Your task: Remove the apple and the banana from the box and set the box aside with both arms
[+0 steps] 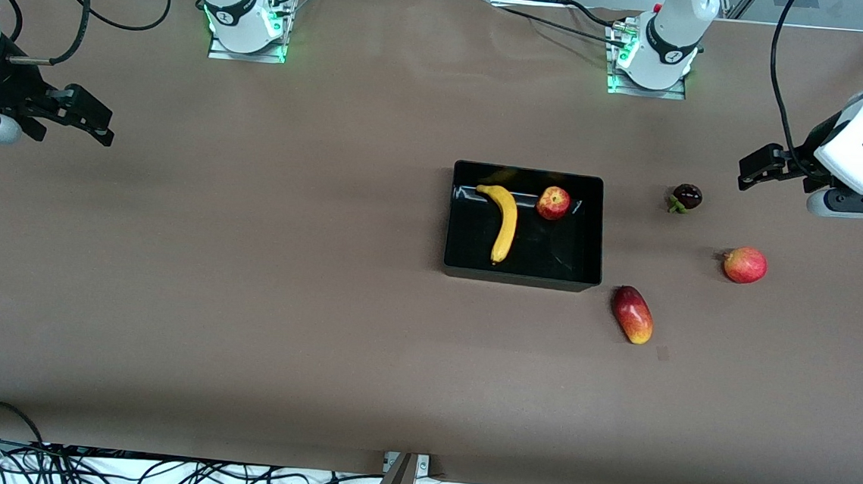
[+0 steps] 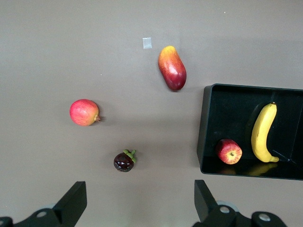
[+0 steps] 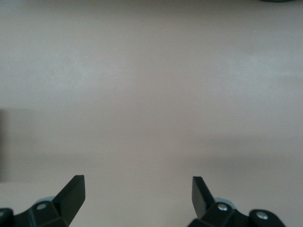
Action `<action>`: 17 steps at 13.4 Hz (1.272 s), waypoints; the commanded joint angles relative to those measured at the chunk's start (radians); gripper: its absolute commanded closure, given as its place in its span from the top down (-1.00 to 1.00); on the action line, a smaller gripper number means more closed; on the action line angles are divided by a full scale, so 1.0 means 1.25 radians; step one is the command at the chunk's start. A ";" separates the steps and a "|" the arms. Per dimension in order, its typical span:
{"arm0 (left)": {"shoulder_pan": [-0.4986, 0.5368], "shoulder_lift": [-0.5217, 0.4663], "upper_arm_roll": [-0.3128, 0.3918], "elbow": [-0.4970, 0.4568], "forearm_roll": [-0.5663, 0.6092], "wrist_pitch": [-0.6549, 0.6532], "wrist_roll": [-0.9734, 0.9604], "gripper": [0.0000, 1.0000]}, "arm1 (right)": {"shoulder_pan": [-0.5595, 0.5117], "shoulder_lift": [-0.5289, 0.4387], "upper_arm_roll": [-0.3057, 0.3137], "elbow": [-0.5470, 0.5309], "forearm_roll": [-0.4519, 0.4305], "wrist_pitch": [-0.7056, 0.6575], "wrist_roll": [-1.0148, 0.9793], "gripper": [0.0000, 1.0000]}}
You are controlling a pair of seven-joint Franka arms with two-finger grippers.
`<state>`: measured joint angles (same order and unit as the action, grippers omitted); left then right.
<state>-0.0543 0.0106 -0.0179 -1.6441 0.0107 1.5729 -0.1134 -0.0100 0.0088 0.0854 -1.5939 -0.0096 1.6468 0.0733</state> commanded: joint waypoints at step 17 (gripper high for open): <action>-0.038 0.120 -0.113 0.021 -0.025 -0.050 -0.043 1.00 | -0.008 0.004 0.007 0.010 -0.008 -0.013 -0.001 1.00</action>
<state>-0.0953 0.0970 -0.1287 -1.6347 0.0033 1.5155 -0.1245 -0.0100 0.0092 0.0853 -1.5942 -0.0096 1.6432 0.0733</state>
